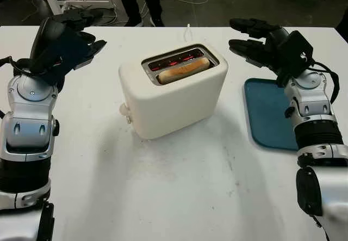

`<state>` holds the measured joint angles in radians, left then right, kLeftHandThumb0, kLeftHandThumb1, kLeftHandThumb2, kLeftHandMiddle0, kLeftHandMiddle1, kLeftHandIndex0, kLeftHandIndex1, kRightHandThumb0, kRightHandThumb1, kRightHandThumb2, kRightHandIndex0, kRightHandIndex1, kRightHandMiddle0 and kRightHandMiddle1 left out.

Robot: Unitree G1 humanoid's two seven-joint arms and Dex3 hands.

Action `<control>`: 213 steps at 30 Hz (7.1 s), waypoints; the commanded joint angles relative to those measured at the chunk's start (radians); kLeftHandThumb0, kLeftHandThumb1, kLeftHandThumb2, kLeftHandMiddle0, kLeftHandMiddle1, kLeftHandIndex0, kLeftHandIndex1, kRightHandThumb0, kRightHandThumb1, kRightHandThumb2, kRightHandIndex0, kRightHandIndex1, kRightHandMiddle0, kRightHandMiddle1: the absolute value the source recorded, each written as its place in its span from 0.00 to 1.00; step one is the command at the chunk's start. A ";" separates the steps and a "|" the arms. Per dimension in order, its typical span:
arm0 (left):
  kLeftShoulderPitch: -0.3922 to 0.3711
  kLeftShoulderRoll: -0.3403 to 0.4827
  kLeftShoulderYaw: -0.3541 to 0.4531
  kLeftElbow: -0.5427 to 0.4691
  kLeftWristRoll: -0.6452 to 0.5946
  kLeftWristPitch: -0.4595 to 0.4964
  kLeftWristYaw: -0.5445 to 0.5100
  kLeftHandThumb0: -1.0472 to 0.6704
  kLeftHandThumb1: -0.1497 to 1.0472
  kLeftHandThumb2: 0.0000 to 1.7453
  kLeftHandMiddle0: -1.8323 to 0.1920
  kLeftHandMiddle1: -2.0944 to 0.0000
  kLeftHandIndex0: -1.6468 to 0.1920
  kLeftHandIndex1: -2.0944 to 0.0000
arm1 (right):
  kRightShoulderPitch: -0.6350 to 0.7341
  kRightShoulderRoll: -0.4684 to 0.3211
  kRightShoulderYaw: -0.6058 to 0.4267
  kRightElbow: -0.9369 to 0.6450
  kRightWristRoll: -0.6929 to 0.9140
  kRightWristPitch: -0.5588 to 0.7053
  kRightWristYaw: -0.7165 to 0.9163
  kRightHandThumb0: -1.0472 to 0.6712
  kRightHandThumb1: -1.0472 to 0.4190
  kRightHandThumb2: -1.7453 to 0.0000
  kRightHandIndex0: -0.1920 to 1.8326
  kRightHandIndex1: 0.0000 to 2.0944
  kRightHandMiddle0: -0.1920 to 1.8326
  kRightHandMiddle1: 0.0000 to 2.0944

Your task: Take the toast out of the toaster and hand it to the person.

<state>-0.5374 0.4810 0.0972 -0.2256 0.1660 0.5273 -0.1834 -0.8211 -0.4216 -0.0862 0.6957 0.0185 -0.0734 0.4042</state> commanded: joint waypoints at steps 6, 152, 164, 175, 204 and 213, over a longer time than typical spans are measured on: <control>-0.001 0.011 -0.001 0.004 0.011 -0.013 0.001 0.43 0.89 0.10 0.75 0.59 0.56 0.97 | -0.011 -0.001 -0.003 -0.011 0.006 0.000 -0.003 0.31 0.10 1.00 0.40 0.00 0.38 0.00; 0.006 -0.030 0.027 -0.013 -0.033 0.045 0.006 0.46 0.89 0.10 0.78 0.63 0.59 1.00 | 0.006 0.011 0.001 -0.042 0.004 0.027 -0.022 0.35 0.10 1.00 0.39 0.00 0.37 0.00; 0.003 -0.030 0.029 -0.003 -0.048 0.036 0.004 0.46 0.89 0.10 0.78 0.62 0.58 0.99 | 0.003 0.014 0.001 -0.043 0.007 0.032 -0.020 0.36 0.10 1.00 0.38 0.00 0.37 0.00; 0.003 -0.023 0.026 -0.004 -0.045 0.032 0.000 0.46 0.89 0.09 0.78 0.61 0.58 0.99 | 0.004 0.014 0.000 -0.042 0.008 0.029 -0.018 0.36 0.09 1.00 0.39 0.00 0.37 0.00; 0.004 -0.032 0.028 -0.019 -0.043 0.061 0.008 0.46 0.89 0.10 0.78 0.62 0.59 1.00 | 0.011 0.014 0.009 -0.058 0.003 0.033 -0.033 0.33 0.10 1.00 0.40 0.00 0.38 0.00; 0.006 -0.033 0.031 -0.013 -0.048 0.052 0.007 0.44 0.89 0.10 0.78 0.62 0.59 1.00 | 0.013 0.012 0.011 -0.062 0.005 0.038 -0.026 0.35 0.09 1.00 0.40 0.00 0.38 0.00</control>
<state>-0.5372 0.4454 0.1196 -0.2340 0.1201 0.5836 -0.1817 -0.8176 -0.4114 -0.0760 0.6477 0.0213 -0.0425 0.3784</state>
